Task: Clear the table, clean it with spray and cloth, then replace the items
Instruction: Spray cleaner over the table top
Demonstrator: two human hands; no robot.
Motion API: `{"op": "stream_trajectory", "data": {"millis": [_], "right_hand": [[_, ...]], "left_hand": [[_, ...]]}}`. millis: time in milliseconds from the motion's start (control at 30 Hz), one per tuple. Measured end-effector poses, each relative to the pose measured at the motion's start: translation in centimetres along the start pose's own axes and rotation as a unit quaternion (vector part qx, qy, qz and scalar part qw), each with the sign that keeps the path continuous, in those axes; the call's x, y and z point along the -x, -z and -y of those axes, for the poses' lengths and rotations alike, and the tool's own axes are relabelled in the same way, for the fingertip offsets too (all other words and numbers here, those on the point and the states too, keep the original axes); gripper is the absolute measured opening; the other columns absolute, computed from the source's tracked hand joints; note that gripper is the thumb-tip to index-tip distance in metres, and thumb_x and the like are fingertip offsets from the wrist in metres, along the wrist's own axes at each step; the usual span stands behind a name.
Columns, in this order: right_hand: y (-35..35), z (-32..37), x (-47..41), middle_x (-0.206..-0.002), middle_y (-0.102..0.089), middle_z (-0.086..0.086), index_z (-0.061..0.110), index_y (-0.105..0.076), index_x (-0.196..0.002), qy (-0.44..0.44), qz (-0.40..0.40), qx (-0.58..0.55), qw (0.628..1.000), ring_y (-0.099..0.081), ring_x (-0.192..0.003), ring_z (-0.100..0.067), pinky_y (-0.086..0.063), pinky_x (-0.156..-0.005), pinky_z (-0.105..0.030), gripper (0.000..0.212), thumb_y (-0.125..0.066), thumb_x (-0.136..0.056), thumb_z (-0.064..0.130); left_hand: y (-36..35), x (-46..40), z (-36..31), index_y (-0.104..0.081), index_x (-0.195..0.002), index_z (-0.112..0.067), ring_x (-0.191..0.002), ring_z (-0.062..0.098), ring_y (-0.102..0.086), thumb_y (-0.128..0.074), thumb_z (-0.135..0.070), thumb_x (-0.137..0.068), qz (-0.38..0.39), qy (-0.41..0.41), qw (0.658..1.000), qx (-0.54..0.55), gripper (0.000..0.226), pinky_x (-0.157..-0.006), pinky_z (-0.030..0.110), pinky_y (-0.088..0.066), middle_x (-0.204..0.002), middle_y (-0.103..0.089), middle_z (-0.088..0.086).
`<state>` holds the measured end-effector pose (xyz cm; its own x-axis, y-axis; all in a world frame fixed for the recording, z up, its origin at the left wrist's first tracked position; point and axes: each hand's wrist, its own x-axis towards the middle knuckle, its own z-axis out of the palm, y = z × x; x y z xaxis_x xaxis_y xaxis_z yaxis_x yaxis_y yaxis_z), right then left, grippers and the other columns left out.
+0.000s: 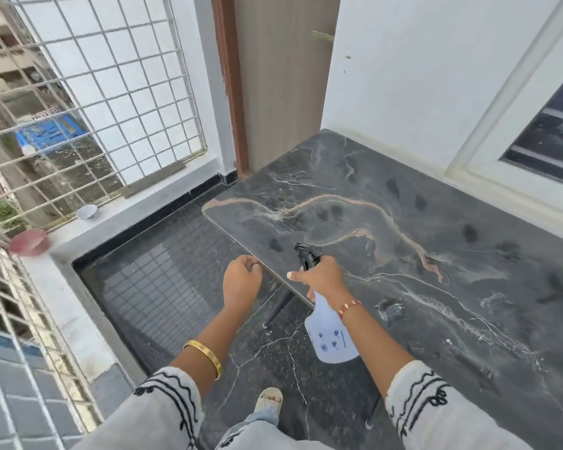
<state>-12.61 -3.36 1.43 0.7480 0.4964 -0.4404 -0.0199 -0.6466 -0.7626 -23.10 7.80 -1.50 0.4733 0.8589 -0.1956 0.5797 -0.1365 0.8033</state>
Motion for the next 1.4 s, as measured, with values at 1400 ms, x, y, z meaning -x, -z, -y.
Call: {"op": "stream_trajectory", "data": {"millis": [1400], "right_hand": [[8.7,-15.3,11.4,-0.065,-0.057,-0.007,0.010,-0.054,-0.068,-0.217,-0.247,-0.124,0.936,-0.049,-0.041,-0.017,-0.044,-0.036,-0.021,0.024,-0.077,-0.075,0.012]], "left_hand": [[-16.8,7.8,-7.1,-0.062,-0.101,-0.014,-0.093,0.019,-0.055,-0.048,-0.009,-0.090,0.305,-0.215,0.926,-0.053,0.018,-0.085,0.026,-0.041,-0.099,-0.062,0.005]]}}
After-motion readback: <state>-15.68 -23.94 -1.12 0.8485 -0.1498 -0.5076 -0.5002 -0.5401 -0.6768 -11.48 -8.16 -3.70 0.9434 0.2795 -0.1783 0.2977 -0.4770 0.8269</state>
